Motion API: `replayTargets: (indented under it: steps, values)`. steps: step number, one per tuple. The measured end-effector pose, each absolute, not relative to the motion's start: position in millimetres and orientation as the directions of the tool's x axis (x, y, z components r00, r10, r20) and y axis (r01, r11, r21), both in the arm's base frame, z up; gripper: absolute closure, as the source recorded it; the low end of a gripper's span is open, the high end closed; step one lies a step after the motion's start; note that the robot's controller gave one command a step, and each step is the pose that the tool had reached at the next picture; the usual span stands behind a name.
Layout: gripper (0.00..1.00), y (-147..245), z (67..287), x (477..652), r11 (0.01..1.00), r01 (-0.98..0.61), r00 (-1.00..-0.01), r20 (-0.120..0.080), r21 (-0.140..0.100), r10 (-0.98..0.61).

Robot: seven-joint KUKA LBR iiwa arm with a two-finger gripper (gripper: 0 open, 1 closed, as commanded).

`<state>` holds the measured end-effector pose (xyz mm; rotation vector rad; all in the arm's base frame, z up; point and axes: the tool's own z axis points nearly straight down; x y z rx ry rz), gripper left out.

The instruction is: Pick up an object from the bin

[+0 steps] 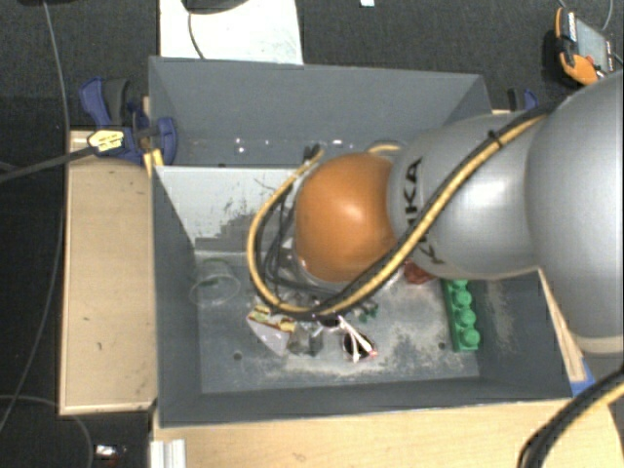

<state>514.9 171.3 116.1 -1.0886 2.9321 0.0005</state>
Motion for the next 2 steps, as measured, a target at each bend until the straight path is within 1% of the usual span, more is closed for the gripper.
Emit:
replayTargets:
  steps: [1,2]
  values:
    - [1.0,176,204,511.1,0.793,-0.609,-0.793,-0.01,-0.001,-0.609]
    - [1.0,175,229,495.4,0.785,-0.62,-0.785,-0.005,0.0,-0.62]
